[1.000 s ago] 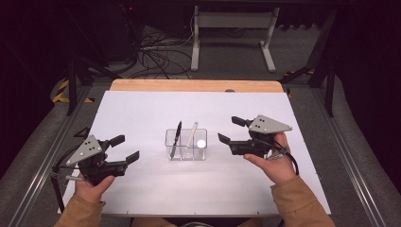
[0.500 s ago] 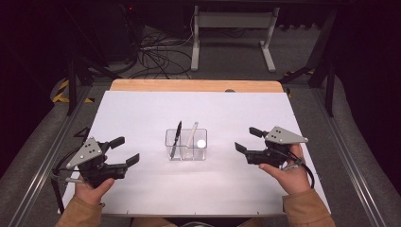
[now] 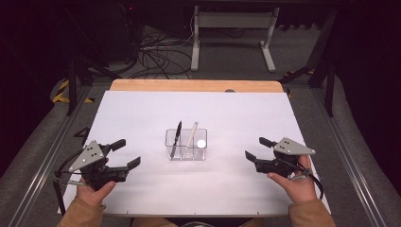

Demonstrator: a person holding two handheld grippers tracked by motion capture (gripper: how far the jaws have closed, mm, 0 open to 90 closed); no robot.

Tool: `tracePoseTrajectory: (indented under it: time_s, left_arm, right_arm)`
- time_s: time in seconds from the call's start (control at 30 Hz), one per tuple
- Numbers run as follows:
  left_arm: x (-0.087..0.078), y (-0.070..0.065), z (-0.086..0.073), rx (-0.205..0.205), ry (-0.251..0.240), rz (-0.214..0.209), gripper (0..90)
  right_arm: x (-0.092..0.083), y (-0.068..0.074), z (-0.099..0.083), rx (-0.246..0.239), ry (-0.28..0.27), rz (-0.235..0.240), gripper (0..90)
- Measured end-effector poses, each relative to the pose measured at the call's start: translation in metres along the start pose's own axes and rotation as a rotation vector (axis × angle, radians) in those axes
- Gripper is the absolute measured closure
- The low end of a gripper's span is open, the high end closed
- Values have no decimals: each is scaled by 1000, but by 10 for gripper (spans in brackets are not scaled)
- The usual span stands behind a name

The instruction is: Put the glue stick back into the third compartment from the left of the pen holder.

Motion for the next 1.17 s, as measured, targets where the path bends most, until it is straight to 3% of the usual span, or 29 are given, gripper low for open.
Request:
tracePoseTrajectory:
  time_s: [0.2, 0.43, 0.63, 1.17]
  left_arm:
    - [-1, 0, -7, -1, -21, 23, 183]
    - [0, 1, -10, -11, -20, 22, 182]
    - [0, 1, -14, 2, -11, 44, 182]
    - [1, 3, -18, -21, -2, 29, 176]
  right_arm:
    - [0, 0, -20, 10, 8, -12, 257]
    - [2, 5, -32, 13, 42, -6, 257]
    - [6, 6, -32, 9, 39, 2, 257]
    - [4, 3, -30, 6, 14, -11, 255]
Point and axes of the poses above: each handheld gripper's, and its own axes: x roughly forward along the jaws, z roughly out of its top, y roughly to its left, the point moved 3 cm from there along x, roughly forward along the jaws
